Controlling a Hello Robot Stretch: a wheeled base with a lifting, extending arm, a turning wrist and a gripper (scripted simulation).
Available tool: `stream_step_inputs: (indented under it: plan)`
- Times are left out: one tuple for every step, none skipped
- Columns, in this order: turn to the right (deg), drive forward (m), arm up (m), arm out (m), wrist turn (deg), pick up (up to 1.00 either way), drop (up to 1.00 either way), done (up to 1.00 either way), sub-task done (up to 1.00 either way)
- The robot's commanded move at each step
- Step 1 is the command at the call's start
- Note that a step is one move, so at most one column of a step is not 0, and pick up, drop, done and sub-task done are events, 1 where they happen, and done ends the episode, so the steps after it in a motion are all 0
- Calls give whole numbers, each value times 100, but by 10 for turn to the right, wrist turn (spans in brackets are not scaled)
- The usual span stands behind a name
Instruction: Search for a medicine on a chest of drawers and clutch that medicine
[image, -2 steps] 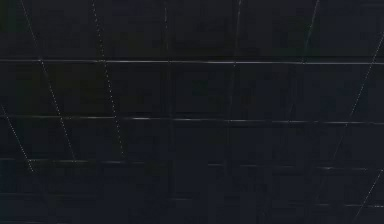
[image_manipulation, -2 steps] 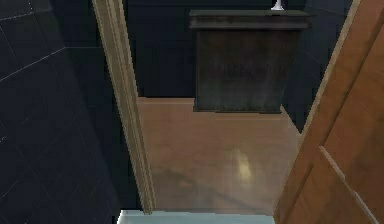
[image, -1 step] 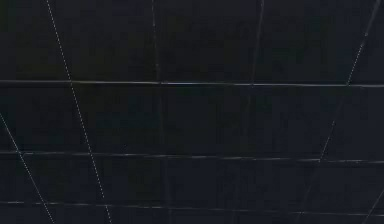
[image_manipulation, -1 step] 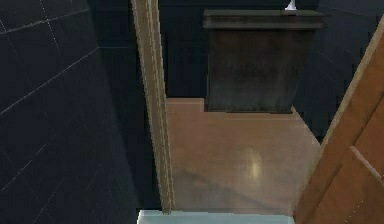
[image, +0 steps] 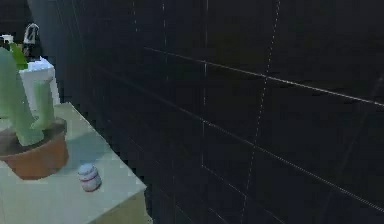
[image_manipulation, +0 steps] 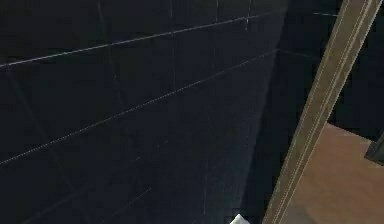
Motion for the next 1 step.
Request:
stream_step_inputs:
  plan:
    - [-450, 0, 0, 0, 0, 0, 0, 0, 0]
